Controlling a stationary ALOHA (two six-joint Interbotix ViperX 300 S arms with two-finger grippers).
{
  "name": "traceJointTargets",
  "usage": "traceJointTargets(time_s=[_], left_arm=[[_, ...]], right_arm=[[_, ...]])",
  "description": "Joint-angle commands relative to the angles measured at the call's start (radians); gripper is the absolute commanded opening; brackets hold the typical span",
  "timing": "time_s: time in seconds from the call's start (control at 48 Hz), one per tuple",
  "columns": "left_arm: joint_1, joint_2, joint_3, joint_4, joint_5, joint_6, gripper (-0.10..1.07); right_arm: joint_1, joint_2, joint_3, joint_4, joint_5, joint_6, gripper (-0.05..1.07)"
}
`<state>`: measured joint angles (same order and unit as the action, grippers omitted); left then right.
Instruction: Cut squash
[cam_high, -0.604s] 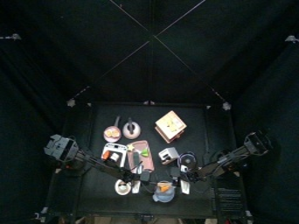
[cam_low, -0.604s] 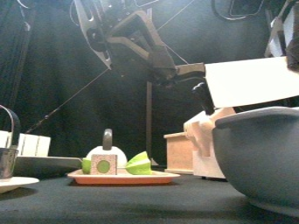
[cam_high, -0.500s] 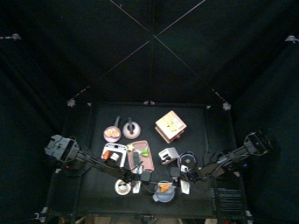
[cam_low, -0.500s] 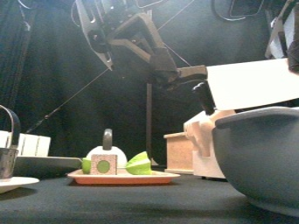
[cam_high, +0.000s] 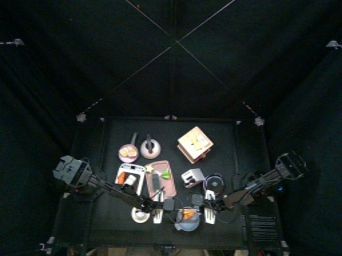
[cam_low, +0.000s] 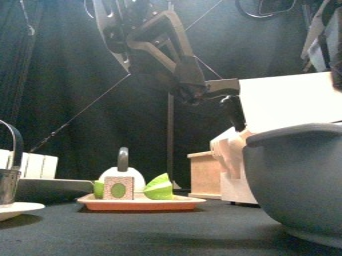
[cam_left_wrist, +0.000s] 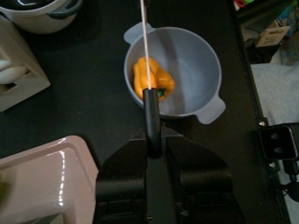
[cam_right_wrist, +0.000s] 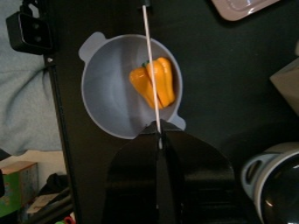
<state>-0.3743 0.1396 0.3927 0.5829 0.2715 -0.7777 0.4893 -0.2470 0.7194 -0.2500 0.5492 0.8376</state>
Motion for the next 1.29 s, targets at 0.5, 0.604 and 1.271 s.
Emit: traceJointTargets(time_s=[0.5,0.604,1.271], left_arm=[[-0.020,0.020,-0.051,-0.003,-0.031,0.002,0.41],[-0.021,0.023,-0.051,-0.011,-0.046,0.002,0.41],[-0.023,0.009,-0.054,-0.028,-0.066,0.006,0.41]], right_arm=[[0.037,0.035,0.003,-0.255,-0.020,0.252,0.34],[0.037,0.038,0.005,-0.255,-0.038,0.252,0.34],[0.031,0.043,-0.003,-0.267,-0.048,0.252,0.34]])
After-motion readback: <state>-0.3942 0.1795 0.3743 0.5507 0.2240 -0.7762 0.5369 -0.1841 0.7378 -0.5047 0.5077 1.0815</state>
